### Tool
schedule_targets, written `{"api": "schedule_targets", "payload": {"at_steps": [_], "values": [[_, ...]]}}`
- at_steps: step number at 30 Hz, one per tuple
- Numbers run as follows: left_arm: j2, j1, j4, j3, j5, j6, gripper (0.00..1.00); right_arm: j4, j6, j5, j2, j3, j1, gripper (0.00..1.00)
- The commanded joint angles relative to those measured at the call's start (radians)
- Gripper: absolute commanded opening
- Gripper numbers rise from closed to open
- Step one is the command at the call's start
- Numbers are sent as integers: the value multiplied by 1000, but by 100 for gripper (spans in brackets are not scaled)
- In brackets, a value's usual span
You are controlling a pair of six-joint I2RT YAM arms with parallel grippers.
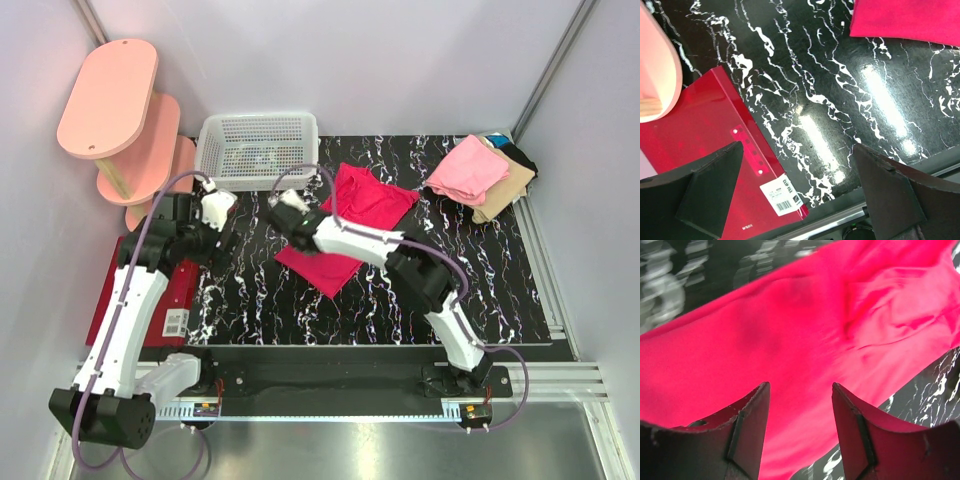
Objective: Fold and stack the t-shirts
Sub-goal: Grab one side of the 2/3 rectangular tshirt with right arm
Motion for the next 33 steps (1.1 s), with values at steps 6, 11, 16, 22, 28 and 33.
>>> {"api": "schedule_targets", "payload": {"at_steps": [6,11,16,22,28,33], "values": [[-23,206,4,27,103,32,99,-7,-19,168,-105,-111,217,62],[13,300,5,18,178,23,99,-16,-10,222,-73,-121,277,63],[28,343,4,3,195,34,99,-27,-23,277,-7,-96,347,64],[11,351,5,6,195,44,99,-42,-5,279,53,-85,359,66],[7,355,1,8,200,55,99,-46,18,283,86,-95,359,66],[10,358,-1,11,204,55,99,-35,17,310,142,-90,352,66]]}}
